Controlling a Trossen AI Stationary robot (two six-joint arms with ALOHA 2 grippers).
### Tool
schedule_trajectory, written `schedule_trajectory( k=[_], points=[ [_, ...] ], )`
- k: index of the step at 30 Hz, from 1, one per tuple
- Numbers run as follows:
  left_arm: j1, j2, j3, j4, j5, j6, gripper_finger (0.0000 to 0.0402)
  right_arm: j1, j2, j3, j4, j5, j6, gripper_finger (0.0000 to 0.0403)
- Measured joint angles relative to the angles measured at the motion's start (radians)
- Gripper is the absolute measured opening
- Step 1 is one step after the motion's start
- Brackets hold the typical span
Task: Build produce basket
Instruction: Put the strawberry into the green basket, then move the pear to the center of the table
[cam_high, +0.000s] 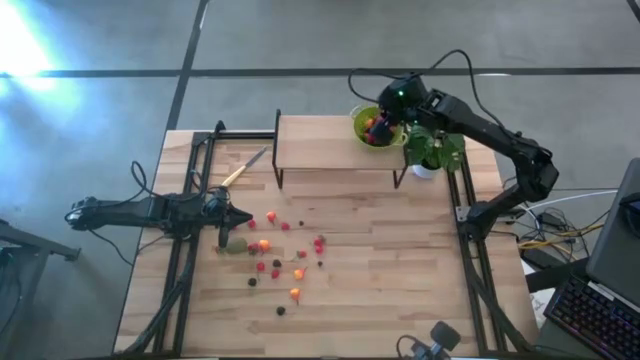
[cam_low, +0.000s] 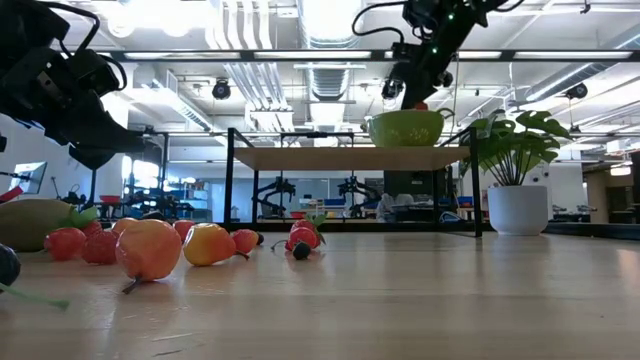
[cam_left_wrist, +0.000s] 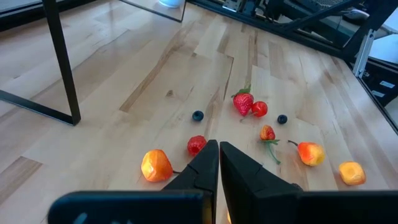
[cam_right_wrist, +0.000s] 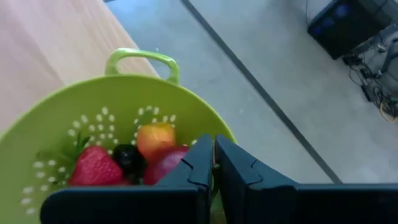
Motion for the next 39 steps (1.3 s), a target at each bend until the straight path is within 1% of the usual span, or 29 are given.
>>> schedule_trajectory(
  k=[3, 13, 16, 18, 21, 27, 34, 36, 39],
  points=[
    [0.000, 0.000, 0.000, 0.000, 0.000, 0.000, 0.0021, 0.000, 0.000, -0.010, -0.006, -0.005, -0.003, 0.0031],
    [0.000, 0.000, 0.000, 0.000, 0.000, 0.000, 0.0021, -0.002, -0.007, -0.011, -0.009, -0.001, -0.003, 0.0122],
    [0.000, 0.000, 0.000, 0.000, 0.000, 0.000, 0.0021, 0.009, -0.029, 0.002, -0.010, -0.003, -0.003, 0.0137],
    [0.000, 0.000, 0.000, 0.000, 0.000, 0.000, 0.0021, 0.024, -0.051, 0.003, -0.011, -0.003, -0.004, 0.0140],
    [0.000, 0.000, 0.000, 0.000, 0.000, 0.000, 0.0021, 0.054, -0.094, 0.003, -0.012, -0.025, -0.009, 0.0131],
    [0.000, 0.000, 0.000, 0.000, 0.000, 0.000, 0.0021, 0.098, -0.213, -0.024, -0.018, -0.199, -0.027, 0.0078],
    [0.000, 0.000, 0.000, 0.000, 0.000, 0.000, 0.0021, 0.145, -0.376, -0.112, -0.030, -0.393, 0.036, 0.0014],
    [0.000, 0.000, 0.000, 0.000, 0.000, 0.000, 0.0021, 0.164, -0.427, -0.148, -0.039, -0.414, 0.041, 0.0011],
    [0.000, 0.000, 0.000, 0.000, 0.000, 0.000, 0.0021, 0.204, -0.510, -0.210, -0.038, -0.414, 0.093, 0.0012]
  ],
)
